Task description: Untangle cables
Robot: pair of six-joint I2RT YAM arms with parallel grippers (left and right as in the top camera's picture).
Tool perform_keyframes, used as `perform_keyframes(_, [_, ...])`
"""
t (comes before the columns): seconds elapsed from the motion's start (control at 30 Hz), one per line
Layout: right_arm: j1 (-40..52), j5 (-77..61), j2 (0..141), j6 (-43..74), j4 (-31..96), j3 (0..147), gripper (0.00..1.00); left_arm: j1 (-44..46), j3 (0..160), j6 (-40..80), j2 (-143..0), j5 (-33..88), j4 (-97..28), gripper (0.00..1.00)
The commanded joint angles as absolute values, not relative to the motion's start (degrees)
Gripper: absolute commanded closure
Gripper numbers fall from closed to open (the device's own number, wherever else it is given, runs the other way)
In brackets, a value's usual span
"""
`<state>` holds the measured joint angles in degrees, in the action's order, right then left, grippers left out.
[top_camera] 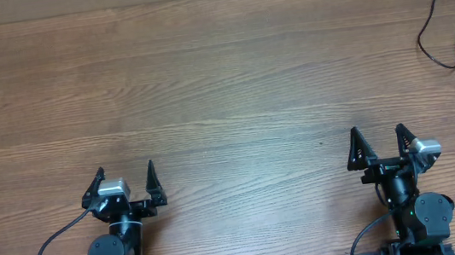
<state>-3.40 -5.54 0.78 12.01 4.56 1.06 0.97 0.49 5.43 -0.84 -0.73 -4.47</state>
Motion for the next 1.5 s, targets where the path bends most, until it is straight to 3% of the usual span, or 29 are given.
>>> perform_keyframes(0.0, [-3.6, -5.2, 0.2, 12.2, 4.4, 0.5, 0.0, 0.4, 0.3, 4.3, -0.2, -1.5, -4.4, 0.0])
perform_keyframes(0.5, [-3.6, -3.9, 0.2, 11.5, 4.5, 0.5, 0.0, 0.4, 0.3, 4.3, -0.2, -1.5, -4.4, 0.0])
perform_keyframes(1.0, [-3.6, -4.5, 0.2, -4.1, 4.5, 0.5, 0.0, 0.4, 0.3, 4.3, -0.2, -1.5, -4.4, 0.0])
perform_keyframes(1.47, [-3.6, -3.5, 5.6, -4.8, 4.6, 0.5, 0.0, 0.4, 0.3, 4.3, -0.3, -1.5, -4.4, 0.0])
